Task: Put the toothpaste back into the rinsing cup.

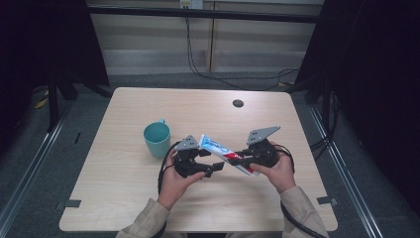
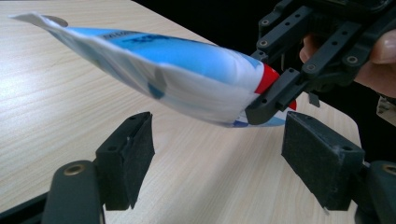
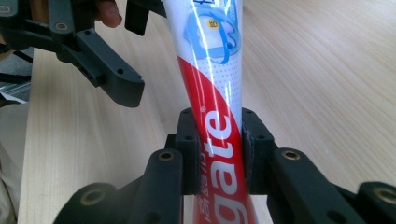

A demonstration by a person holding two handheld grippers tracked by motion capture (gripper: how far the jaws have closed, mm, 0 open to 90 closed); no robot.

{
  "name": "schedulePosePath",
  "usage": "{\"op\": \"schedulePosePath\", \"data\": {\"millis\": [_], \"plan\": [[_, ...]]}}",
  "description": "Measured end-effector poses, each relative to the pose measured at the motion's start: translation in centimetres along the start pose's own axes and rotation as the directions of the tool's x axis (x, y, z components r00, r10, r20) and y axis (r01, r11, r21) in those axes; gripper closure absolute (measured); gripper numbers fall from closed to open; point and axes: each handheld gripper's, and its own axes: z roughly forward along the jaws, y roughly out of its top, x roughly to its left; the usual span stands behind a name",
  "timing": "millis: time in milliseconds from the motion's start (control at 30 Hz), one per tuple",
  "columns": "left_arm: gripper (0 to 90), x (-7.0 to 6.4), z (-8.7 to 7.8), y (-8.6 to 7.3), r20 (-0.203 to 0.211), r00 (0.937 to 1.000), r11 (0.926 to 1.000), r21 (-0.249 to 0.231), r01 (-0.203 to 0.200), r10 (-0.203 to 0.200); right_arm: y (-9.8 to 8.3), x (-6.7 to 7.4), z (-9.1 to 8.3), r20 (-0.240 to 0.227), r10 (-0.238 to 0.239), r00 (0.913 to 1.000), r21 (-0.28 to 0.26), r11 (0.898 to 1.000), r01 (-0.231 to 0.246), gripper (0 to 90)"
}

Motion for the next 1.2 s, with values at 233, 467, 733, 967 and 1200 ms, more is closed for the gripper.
{"op": "schedulePosePath", "data": {"millis": [233,467,733,967,1200], "plan": [[26.0,0.0,-0.1,0.2,0.011,0.9999,0.9997,-0.025,0.004,-0.004,0.1,0.1,0.2,-0.008,-0.003,1.0000,0.002,1.000,0.003,73.0],[26.8,0.0,0.0,0.2,0.018,0.9997,0.9989,-0.044,0.018,-0.017,0.2,0.2,0.3,-0.015,-0.007,0.9999,-0.011,1.000,0.007,73.0],[27.2,0.4,-0.1,0.3,0.022,0.9983,0.9956,-0.076,0.056,-0.054,0.2,0.3,0.7,-0.034,-0.006,0.9994,-0.022,1.000,0.005,72.8],[28.7,0.4,-0.1,0.7,0.030,0.9956,0.9888,-0.118,0.092,-0.089,0.4,0.4,0.7,-0.039,-0.001,0.9992,-0.046,0.999,0.000,72.8],[31.4,0.6,-0.2,0.9,0.048,0.9901,0.9802,-0.143,0.138,-0.132,1.0,0.8,0.8,-0.041,-0.021,0.9989,-0.052,0.998,0.019,72.8]]}}
